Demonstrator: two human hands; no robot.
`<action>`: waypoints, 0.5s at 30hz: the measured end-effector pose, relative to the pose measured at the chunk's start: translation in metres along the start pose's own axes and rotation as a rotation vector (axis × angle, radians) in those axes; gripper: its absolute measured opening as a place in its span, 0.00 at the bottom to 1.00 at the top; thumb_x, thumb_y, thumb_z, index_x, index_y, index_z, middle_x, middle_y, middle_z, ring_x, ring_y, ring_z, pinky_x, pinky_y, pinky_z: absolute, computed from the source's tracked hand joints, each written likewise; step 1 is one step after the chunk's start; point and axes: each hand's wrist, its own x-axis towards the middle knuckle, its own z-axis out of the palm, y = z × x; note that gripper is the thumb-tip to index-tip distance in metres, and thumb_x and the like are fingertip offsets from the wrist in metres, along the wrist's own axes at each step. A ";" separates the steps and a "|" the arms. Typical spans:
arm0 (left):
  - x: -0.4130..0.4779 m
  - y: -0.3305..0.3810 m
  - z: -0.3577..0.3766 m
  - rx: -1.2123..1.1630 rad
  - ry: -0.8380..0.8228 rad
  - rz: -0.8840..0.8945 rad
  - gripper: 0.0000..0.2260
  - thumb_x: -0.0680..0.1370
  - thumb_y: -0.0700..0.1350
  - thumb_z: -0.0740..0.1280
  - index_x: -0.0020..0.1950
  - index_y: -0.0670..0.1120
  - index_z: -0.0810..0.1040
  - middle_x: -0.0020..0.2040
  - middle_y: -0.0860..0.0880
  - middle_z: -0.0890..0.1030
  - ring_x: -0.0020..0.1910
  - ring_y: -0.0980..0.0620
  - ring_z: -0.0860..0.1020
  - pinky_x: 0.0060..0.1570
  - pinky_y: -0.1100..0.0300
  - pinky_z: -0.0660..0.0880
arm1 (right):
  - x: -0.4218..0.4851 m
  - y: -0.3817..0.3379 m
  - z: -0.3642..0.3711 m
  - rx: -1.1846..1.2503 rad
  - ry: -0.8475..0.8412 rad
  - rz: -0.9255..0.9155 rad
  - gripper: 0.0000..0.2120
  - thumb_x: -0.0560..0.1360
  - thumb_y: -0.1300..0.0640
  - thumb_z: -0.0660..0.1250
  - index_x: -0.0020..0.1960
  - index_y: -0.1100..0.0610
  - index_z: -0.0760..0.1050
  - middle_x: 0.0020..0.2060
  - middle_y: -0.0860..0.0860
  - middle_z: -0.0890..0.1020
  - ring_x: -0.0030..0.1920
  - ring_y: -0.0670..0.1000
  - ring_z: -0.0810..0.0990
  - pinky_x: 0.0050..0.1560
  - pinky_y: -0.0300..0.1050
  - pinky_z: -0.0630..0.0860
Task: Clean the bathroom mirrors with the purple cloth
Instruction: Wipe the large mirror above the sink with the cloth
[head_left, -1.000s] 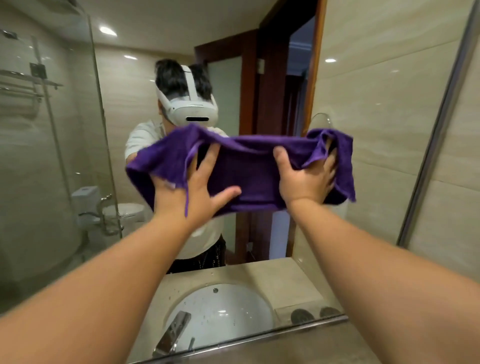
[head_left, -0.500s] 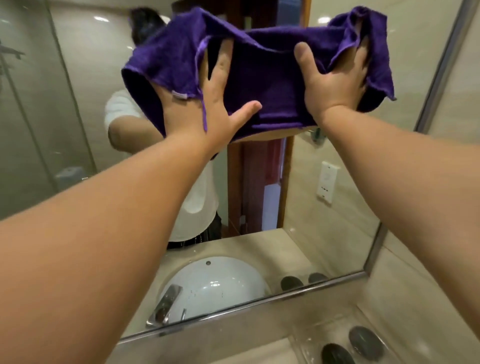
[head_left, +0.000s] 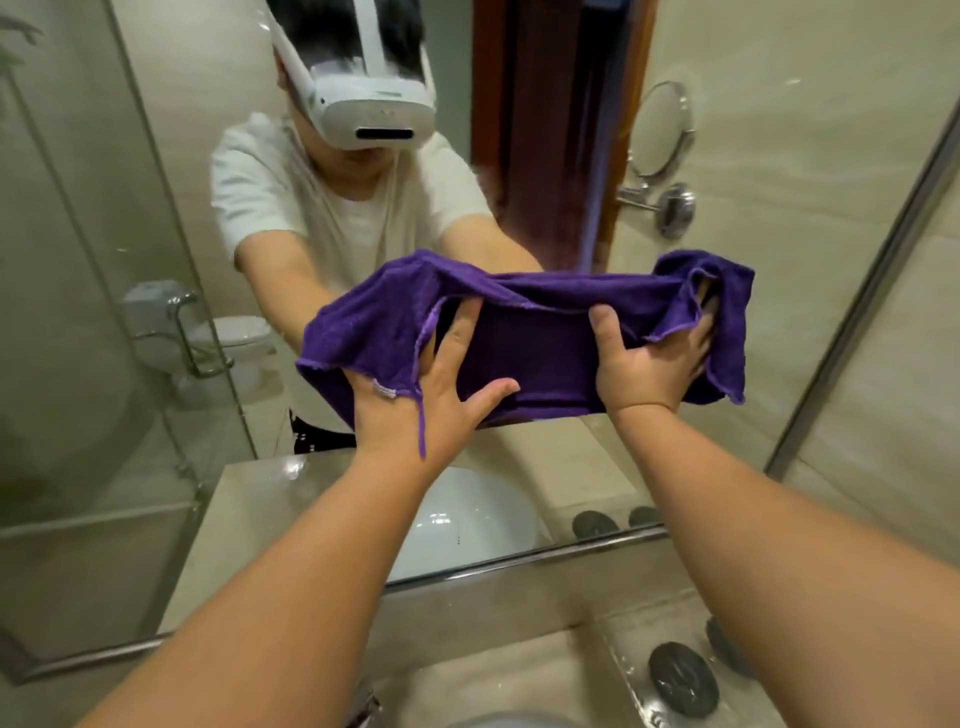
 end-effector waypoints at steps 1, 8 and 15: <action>-0.005 -0.003 0.001 0.006 -0.011 -0.005 0.41 0.70 0.77 0.53 0.79 0.59 0.56 0.75 0.48 0.61 0.72 0.43 0.59 0.60 0.33 0.71 | -0.009 0.005 0.002 0.006 0.003 0.010 0.60 0.61 0.24 0.65 0.79 0.63 0.58 0.76 0.62 0.64 0.76 0.62 0.62 0.74 0.55 0.53; -0.027 -0.015 0.007 0.004 -0.070 0.000 0.41 0.70 0.77 0.55 0.79 0.59 0.55 0.76 0.50 0.62 0.73 0.44 0.61 0.61 0.31 0.69 | -0.037 0.020 0.009 0.026 0.022 0.019 0.59 0.62 0.24 0.66 0.78 0.64 0.59 0.75 0.63 0.65 0.76 0.63 0.62 0.74 0.45 0.49; -0.070 -0.039 0.007 0.036 -0.235 -0.104 0.42 0.69 0.78 0.58 0.77 0.58 0.59 0.69 0.48 0.76 0.67 0.44 0.69 0.51 0.31 0.75 | -0.095 0.033 0.013 -0.032 -0.140 0.108 0.64 0.57 0.24 0.65 0.79 0.65 0.54 0.77 0.65 0.61 0.77 0.64 0.58 0.76 0.56 0.49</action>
